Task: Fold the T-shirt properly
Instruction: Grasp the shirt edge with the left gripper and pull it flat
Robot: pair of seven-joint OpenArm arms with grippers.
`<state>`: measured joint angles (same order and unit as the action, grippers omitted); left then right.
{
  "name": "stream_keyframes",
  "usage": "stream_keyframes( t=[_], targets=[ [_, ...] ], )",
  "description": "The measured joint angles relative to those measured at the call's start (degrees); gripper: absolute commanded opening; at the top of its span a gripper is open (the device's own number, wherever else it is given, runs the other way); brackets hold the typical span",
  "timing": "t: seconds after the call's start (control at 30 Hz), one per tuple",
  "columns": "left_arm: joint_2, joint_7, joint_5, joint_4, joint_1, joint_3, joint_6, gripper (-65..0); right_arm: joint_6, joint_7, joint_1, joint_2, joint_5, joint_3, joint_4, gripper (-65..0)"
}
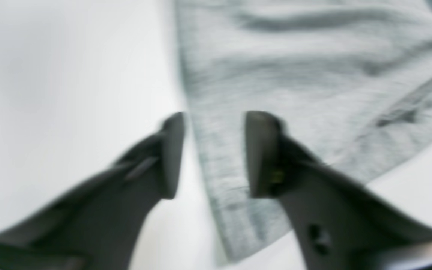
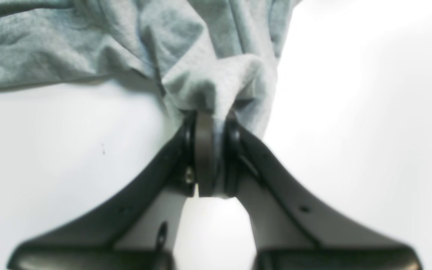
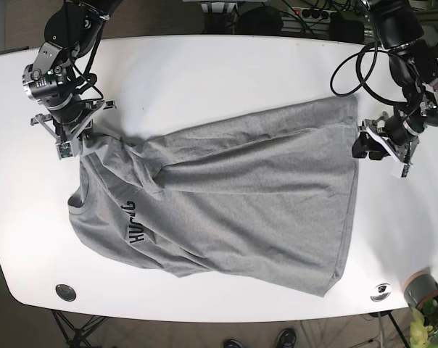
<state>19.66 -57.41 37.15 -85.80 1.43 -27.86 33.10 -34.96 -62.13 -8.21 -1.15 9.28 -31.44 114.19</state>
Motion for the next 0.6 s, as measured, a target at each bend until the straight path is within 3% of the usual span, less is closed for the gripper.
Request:
stream_keyframes(
  t=[0.33,0.6],
  targets=[
    [-2.3,-0.2,-2.0,-2.4,3.6,6.7,-0.2,-34.6,0.0,0.0,-0.1,0.0,0.0,0.0,0.0,-62.6],
    [-5.2,4.7,-22.1,-12.6,9.0,10.3,-0.3,-34.4,0.0,0.0,0.2,0.0,0.0,0.0,0.0,-62.6]
  ],
)
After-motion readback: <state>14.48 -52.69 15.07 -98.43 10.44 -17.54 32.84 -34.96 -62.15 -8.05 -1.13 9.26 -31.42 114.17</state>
